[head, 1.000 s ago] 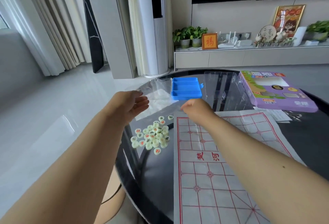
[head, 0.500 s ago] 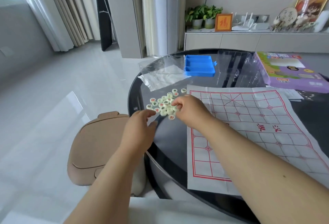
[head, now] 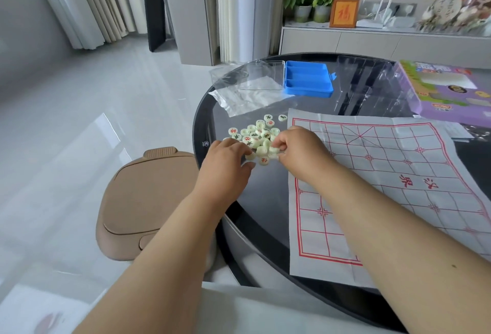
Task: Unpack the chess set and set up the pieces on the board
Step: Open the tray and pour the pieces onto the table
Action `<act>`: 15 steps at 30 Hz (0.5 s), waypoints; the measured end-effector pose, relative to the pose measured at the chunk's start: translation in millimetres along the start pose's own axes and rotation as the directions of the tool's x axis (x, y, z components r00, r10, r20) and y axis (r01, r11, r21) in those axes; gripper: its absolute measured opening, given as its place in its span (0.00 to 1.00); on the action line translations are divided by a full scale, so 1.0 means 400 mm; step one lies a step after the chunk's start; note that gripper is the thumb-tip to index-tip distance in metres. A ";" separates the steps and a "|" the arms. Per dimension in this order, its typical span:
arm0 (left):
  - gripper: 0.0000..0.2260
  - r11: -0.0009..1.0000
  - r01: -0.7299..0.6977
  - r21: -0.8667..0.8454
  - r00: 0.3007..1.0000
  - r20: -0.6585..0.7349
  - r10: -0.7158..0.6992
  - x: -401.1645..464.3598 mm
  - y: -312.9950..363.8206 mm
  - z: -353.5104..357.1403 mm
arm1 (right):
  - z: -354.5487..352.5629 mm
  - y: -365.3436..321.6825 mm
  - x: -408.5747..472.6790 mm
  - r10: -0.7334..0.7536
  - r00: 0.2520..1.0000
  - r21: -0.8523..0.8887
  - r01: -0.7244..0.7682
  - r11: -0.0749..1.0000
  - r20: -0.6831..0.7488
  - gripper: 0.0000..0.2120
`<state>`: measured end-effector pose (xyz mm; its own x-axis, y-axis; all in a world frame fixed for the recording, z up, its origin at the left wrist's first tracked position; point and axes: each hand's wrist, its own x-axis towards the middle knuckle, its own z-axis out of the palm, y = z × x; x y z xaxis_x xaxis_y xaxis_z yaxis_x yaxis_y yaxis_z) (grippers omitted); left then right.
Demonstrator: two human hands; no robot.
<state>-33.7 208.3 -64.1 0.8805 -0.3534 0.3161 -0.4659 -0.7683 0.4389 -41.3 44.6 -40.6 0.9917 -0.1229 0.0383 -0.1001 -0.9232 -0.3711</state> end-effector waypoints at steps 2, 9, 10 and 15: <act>0.09 0.999 0.012 -0.031 1.000 0.004 -0.012 0.003 -0.006 -0.004 | -0.004 0.001 -0.005 -0.015 1.000 -0.033 0.015 0.999 0.019 0.09; 0.06 0.999 0.008 -0.038 1.000 0.001 -0.008 0.015 -0.014 0.003 | -0.007 0.001 -0.018 -0.084 0.996 -0.054 0.084 0.995 0.000 0.08; 0.07 1.000 0.009 -0.028 1.000 -0.004 -0.009 0.017 -0.017 0.006 | -0.006 0.002 -0.020 -0.077 0.997 -0.034 0.076 0.997 -0.017 0.08; 0.12 0.995 0.066 0.079 0.998 -0.001 -0.066 0.016 -0.019 0.017 | -0.024 0.000 -0.038 -0.055 0.998 0.043 0.056 0.997 -0.031 0.08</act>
<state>-23.8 208.4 -71.1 0.9094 -0.3013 0.2868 -0.3983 -0.8296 0.3913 -57.2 42.9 -32.1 0.9927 -0.0831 0.0871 -0.0405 -0.9120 -0.4082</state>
